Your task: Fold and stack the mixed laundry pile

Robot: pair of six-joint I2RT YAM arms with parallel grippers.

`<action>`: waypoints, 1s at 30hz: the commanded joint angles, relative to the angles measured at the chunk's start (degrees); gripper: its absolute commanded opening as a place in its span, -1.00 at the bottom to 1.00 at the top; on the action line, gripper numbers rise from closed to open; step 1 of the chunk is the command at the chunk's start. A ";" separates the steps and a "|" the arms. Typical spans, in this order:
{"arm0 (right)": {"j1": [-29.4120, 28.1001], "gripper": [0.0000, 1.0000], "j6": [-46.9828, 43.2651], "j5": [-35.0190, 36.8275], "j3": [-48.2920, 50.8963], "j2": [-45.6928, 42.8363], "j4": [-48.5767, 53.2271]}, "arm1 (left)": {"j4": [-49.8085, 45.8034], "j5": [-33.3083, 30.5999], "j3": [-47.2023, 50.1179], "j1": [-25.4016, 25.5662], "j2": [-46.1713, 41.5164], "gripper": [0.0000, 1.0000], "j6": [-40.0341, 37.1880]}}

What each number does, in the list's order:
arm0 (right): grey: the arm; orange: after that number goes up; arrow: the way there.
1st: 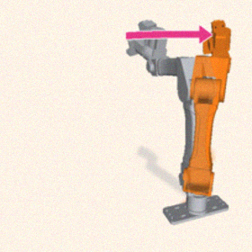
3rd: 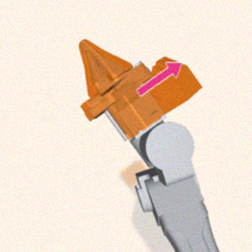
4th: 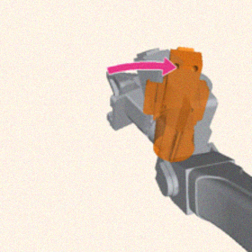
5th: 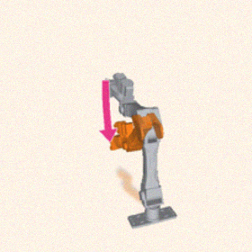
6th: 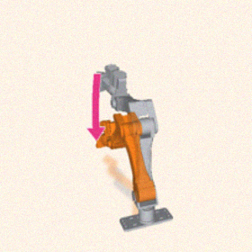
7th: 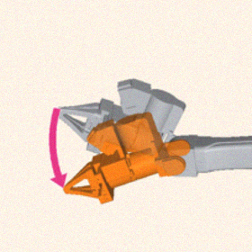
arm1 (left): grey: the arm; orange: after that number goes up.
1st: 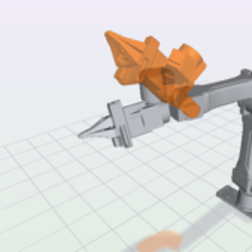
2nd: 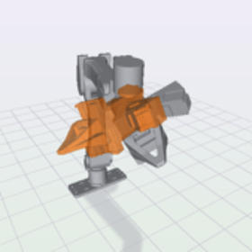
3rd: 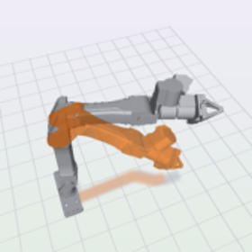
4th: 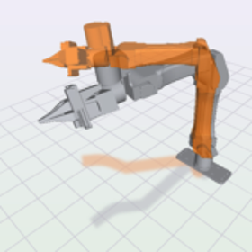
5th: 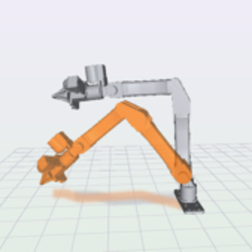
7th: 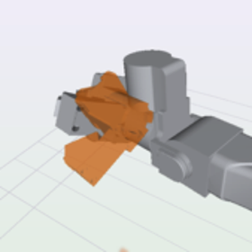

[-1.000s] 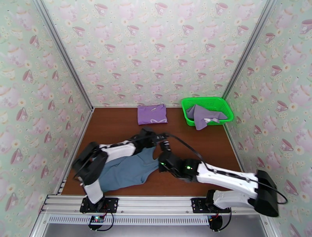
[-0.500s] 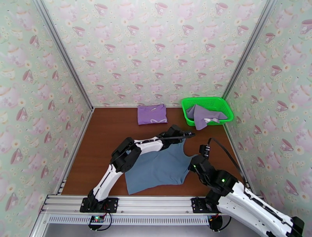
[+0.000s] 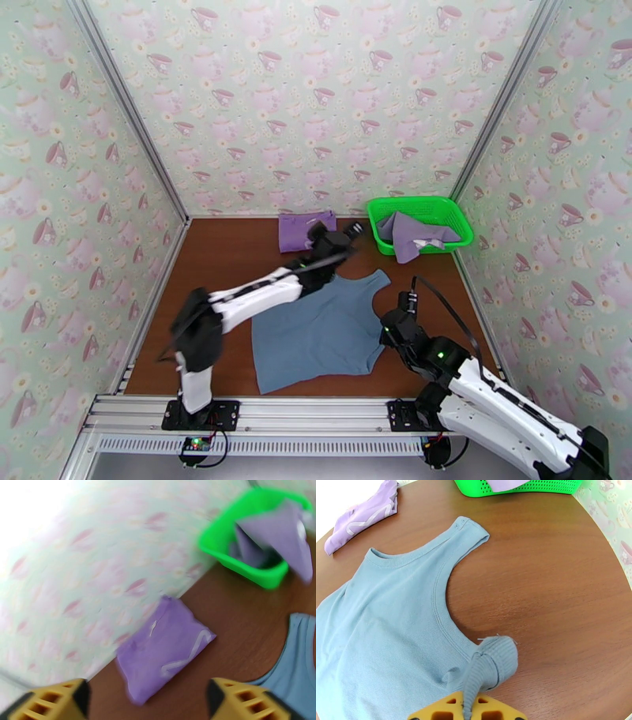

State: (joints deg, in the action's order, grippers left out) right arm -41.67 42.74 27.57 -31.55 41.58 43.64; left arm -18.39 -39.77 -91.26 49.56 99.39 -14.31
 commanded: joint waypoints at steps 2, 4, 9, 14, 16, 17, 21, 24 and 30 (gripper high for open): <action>1.04 -1.00 -2.43 -2.28 -1.89 -0.89 -0.03 | -38.05 11.27 6.12 -5.65 -1.13 -0.86 34.09; 1.11 -1.00 -3.00 -2.49 -2.49 -0.94 0.75 | -37.63 18.50 12.23 -7.78 -0.84 -1.00 38.09; 1.35 -1.00 -3.37 -2.26 -3.25 -1.59 2.51 | -31.55 23.71 21.30 -9.71 2.39 -1.00 43.42; 1.69 -1.00 -3.10 -2.25 -3.12 -0.92 2.97 | -30.90 25.22 17.69 -13.12 12.24 -1.00 41.78; 2.03 -1.00 -3.10 -2.23 -3.08 -0.17 2.77 | -30.72 24.67 15.07 -14.88 16.44 -1.00 40.71; 2.26 -1.00 -3.10 -2.24 -3.09 0.28 2.56 | -30.41 24.56 13.53 -16.00 18.52 -1.00 40.06; 3.11 -1.00 -3.43 -2.85 -3.25 2.09 1.50 | -31.29 23.14 5.08 -20.83 25.89 -1.00 38.29; 3.78 -1.00 -3.87 -3.35 -3.68 3.50 0.86 | -32.89 22.63 -2.82 -23.88 30.36 -1.00 36.88; 4.40 -1.00 -4.19 -3.80 -4.11 5.16 -0.34 | -31.45 25.34 -11.46 -24.58 30.69 -1.00 32.22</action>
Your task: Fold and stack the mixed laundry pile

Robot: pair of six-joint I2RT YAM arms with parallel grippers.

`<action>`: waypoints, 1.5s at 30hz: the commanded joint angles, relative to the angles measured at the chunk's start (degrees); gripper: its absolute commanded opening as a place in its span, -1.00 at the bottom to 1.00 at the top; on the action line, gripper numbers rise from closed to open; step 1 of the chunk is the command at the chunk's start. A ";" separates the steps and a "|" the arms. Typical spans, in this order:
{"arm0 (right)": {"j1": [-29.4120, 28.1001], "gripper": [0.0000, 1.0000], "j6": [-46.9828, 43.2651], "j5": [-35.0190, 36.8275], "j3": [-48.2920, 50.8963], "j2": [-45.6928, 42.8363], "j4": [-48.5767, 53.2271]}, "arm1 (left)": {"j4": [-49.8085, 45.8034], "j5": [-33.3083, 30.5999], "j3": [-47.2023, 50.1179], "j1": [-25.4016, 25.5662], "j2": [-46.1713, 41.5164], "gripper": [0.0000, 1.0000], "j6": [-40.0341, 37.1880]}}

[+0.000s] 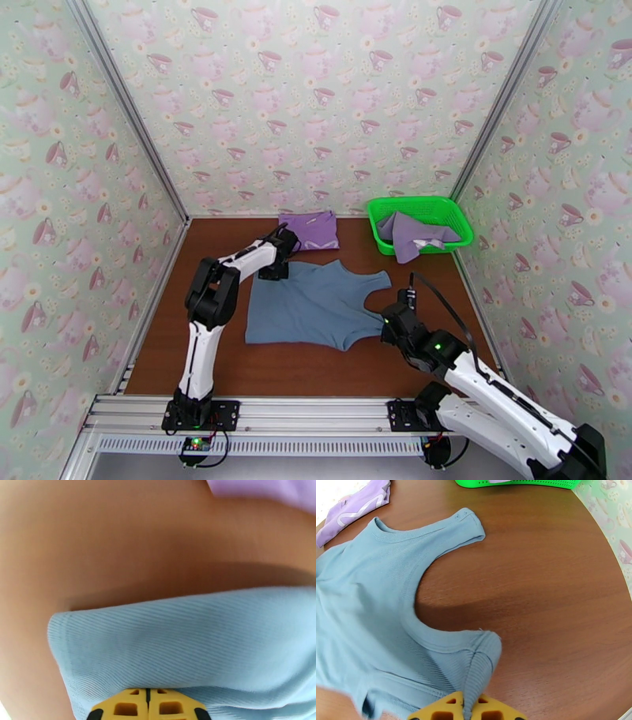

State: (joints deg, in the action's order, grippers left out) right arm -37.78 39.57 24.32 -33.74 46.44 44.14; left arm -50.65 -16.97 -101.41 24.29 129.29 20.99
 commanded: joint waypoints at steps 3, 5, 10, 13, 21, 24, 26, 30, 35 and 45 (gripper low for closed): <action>0.94 -1.00 -1.47 -0.92 -2.11 1.10 -1.87 | 3.37 2.86 2.92 2.14 -7.03 -0.65 -3.33; 1.12 -1.00 -1.82 -1.58 -2.30 1.66 -2.83 | 3.72 2.48 7.22 3.31 -13.70 -0.14 -2.47; 1.20 -1.00 -2.48 -3.14 -2.50 2.55 -5.14 | -2.15 3.13 20.90 6.36 -29.06 0.23 2.81; 1.21 -1.00 -2.74 -4.02 -2.30 2.27 -5.80 | -2.26 4.94 31.98 8.49 -36.38 0.16 7.79; 1.21 -1.00 -3.47 -6.77 -1.26 0.85 -6.08 | 8.00 9.38 56.93 9.47 -50.46 0.14 20.21; 1.22 -1.00 -3.50 -7.69 -0.94 0.76 -6.26 | 10.74 9.51 58.89 9.09 -49.60 0.23 21.09; 1.22 -1.00 -3.44 -8.04 -0.83 0.59 -6.20 | 12.68 8.57 59.38 8.61 -47.37 0.25 20.74; 1.19 -1.00 -3.01 -8.15 -0.48 -0.16 -6.26 | 19.54 8.45 59.73 7.81 -41.69 0.17 17.47; 1.17 -1.00 -3.10 -8.01 -1.05 -0.20 -5.41 | 17.57 8.64 55.69 8.07 -40.81 -1.00 13.78; 1.30 -1.00 -4.09 -6.59 -1.60 2.50 -7.16 | -7.73 15.82 26.74 6.07 -41.30 -0.83 1.08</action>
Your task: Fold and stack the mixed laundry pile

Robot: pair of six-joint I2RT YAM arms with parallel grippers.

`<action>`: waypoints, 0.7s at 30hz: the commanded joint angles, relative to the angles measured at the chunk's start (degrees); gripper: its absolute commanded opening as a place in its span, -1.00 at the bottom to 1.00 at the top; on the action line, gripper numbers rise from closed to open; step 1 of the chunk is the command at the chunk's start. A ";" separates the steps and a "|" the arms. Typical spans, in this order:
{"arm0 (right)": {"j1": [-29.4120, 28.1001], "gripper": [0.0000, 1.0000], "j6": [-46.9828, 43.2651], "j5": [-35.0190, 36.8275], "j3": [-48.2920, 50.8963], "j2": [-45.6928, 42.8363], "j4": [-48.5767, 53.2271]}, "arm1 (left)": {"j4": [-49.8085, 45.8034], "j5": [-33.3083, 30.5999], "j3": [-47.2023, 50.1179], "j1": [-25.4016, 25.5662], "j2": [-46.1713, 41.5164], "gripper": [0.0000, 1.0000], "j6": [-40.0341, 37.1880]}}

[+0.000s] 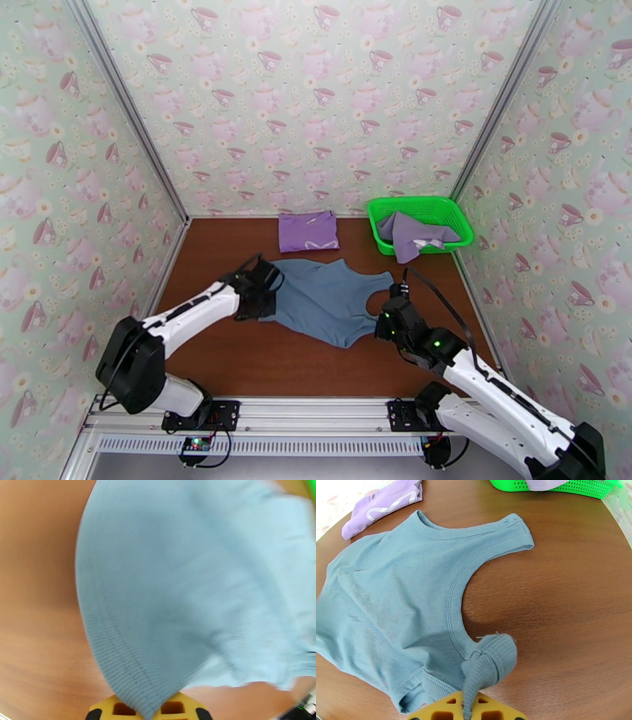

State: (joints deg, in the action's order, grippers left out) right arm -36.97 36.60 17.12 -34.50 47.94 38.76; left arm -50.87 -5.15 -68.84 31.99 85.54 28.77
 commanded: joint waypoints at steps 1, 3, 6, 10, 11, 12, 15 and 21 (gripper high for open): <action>0.49 -1.00 -1.26 0.63 -0.92 1.47 -2.17 | -7.79 5.15 -8.27 -2.57 4.88 -0.79 -8.00; 0.48 -1.00 -1.51 0.89 -0.92 2.54 -3.28 | -7.63 8.38 -13.63 -4.60 12.00 -0.53 -10.88; 0.75 -1.00 -1.88 0.96 -1.35 5.52 -4.24 | -6.73 12.01 -21.50 -6.24 22.22 -0.08 -13.31; 0.76 -1.00 -2.21 1.08 -1.75 6.90 -4.65 | -6.16 12.32 -29.26 -6.17 28.70 0.08 -14.08; 0.93 -1.00 -2.11 1.07 -1.71 6.95 -4.74 | -5.30 12.64 -29.91 -6.15 28.64 0.09 -13.61; 0.88 -1.00 -2.15 1.12 -1.58 7.07 -4.87 | -4.36 13.11 -29.99 -6.15 28.15 0.10 -13.04; 0.95 -1.00 -1.89 0.80 -1.53 7.67 -5.18 | -3.18 13.58 -27.99 -5.99 25.66 0.10 -11.67; 1.01 -1.00 -1.82 -0.18 -1.23 8.92 -6.06 | 0.57 11.79 -15.04 -6.38 19.80 0.05 -9.39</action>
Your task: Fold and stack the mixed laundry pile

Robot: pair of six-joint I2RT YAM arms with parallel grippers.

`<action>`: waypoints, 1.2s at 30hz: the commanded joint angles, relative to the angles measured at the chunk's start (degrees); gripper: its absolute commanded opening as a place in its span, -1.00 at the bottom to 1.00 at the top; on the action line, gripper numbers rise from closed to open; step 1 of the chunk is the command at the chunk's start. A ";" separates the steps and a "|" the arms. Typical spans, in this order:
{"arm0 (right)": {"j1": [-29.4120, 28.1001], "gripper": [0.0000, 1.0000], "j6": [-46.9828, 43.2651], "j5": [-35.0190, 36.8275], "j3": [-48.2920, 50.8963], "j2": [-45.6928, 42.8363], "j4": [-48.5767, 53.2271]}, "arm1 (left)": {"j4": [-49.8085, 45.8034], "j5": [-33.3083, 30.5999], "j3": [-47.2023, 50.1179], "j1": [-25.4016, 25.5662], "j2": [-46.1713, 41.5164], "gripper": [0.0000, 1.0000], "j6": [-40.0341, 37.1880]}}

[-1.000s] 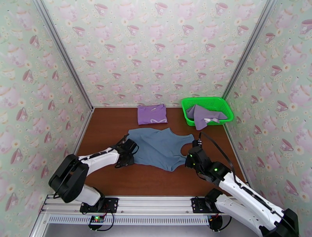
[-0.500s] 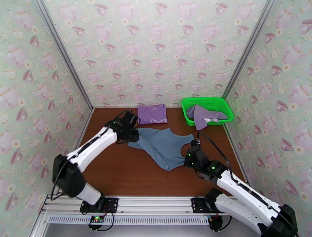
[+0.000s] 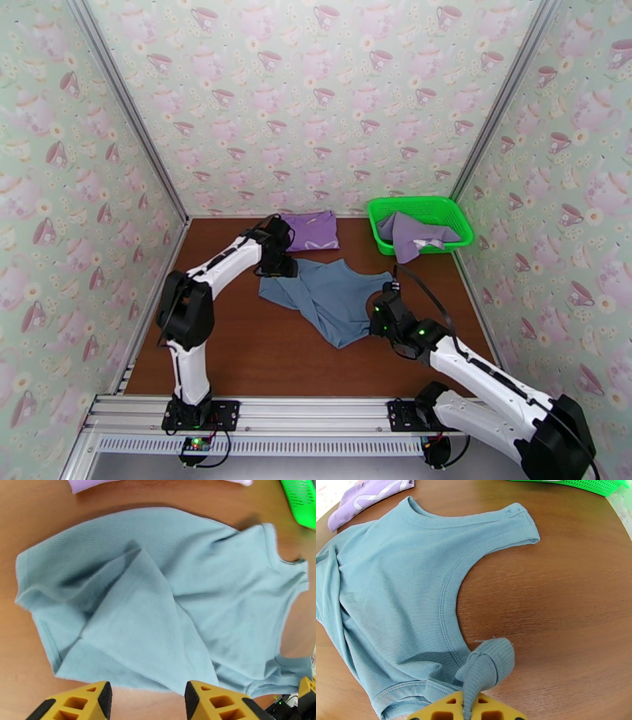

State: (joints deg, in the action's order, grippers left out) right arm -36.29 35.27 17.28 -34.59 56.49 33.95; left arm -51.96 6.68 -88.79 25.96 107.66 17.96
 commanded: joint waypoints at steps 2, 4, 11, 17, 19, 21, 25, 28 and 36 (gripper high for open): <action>0.32 -1.00 -0.53 -0.58 -1.20 0.61 -1.26 | 3.85 0.22 8.19 -1.13 -2.63 0.01 2.04; 0.34 -1.00 -0.55 -0.85 -1.27 0.64 -1.05 | 6.38 -0.14 10.55 -1.88 -2.49 -0.04 2.75; 0.34 -1.00 0.15 -1.19 -0.80 -0.37 -0.64 | 14.51 0.52 13.25 -3.43 -1.22 -0.22 4.43; 0.30 -1.00 0.54 -1.66 -0.57 -0.64 -0.49 | 18.75 2.28 13.31 -4.58 2.23 -0.27 5.82; 0.34 -1.00 0.51 -1.56 -0.65 -0.72 -0.25 | 19.47 2.54 13.04 -4.87 3.31 -0.28 6.10; 0.28 -1.00 0.51 -1.34 -0.74 -0.95 0.17 | 20.01 2.64 12.78 -5.12 4.11 -0.28 6.30; 0.34 -1.00 0.57 -1.15 -0.66 -1.34 0.33 | 21.18 2.51 12.59 -5.33 4.76 -0.29 6.61; 0.34 -1.00 0.80 -1.27 -0.52 -1.29 0.35 | 22.13 2.80 12.24 -5.33 5.10 -0.33 6.73; 0.30 -1.00 0.85 -1.35 -0.57 -1.05 0.34 | 22.73 4.78 10.40 -4.38 2.31 -1.00 8.25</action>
State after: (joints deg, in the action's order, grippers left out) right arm -36.27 35.33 16.21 -34.57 55.99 33.76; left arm -29.69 9.87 -76.03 21.08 111.87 25.58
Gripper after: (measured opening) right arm 0.056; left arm 0.050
